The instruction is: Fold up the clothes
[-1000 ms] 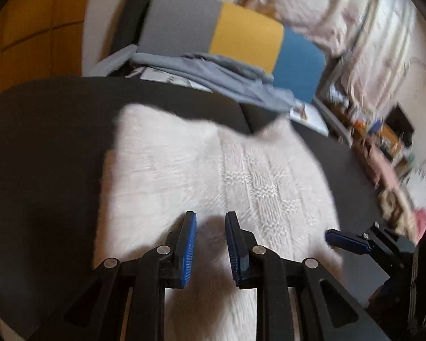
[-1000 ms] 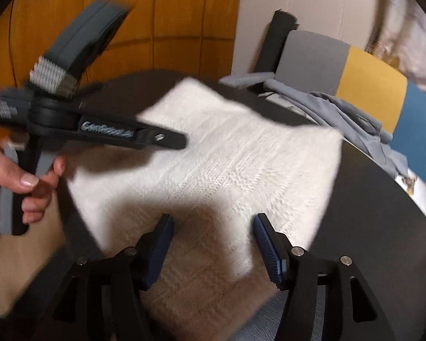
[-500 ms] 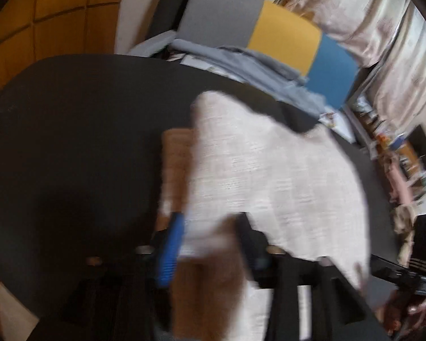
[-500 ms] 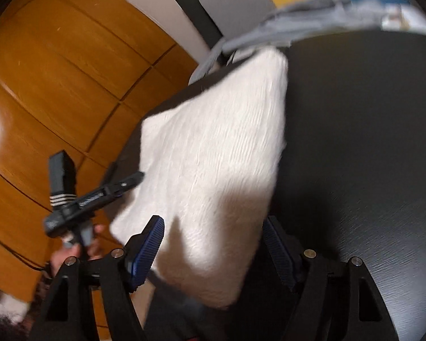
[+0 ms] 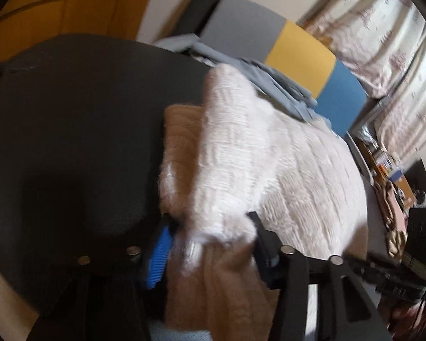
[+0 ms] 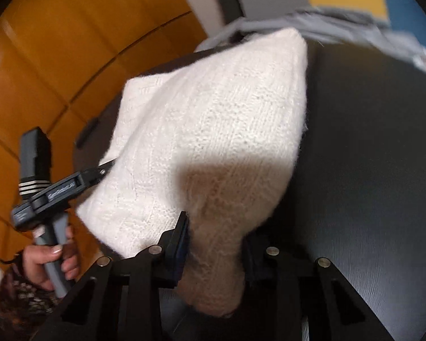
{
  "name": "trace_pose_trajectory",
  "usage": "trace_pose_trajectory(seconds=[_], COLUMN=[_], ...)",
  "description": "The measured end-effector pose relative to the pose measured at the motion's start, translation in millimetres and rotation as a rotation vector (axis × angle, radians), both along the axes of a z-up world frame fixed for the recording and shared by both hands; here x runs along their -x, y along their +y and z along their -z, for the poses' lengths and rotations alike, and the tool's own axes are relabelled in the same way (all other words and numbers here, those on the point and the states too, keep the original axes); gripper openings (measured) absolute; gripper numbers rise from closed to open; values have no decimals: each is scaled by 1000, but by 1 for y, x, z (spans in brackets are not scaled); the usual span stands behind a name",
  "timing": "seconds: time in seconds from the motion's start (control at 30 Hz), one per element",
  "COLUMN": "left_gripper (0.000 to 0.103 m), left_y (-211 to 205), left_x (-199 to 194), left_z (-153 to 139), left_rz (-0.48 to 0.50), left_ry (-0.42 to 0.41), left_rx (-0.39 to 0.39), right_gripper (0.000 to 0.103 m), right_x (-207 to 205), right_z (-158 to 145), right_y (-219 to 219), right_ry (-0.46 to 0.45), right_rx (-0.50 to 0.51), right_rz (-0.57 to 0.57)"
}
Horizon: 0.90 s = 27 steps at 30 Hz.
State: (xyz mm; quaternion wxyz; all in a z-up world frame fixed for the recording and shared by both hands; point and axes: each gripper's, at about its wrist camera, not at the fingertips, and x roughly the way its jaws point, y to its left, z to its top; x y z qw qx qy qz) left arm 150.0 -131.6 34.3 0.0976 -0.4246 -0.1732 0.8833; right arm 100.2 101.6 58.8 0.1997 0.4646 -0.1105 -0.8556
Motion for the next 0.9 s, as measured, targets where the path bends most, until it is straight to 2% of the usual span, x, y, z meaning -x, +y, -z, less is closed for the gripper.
trace_pose_trajectory(seconds=[0.1,0.23,0.37,0.5,0.57,0.7,0.83,0.9], left_gripper=[50,50,51,52,53,53,59,62], left_y=[-29,-72,-116,-151,-162,-179,-200,-204], left_x=[-20,-39,-36,-10,5,34,47,50], left_z=[2,1,4,7,7,8,12,13], left_rz=[-91,-239,-376,-477,-517,-558,-580,-584], left_ry=[19,46,34,17,14,7,16,19], left_rx=[-4,49,26,32,53,110,135,153], right_gripper=[33,35,37,42,48,48,49,55], right_x=[26,60,97,150,176,217,243,253], right_z=[-7,-9,-6,-4,-3,-3,-5,-3], right_y=[-27,-82,-141,-197,-218,-238,-258,-266], right_ry=[26,46,59,54,49,5,0,-9], right_rx=[-64,-137,-187,-217,-233,-219,-224,-218], right_rz=[-79,-221,-327,-342,-328,-289,-298,-290])
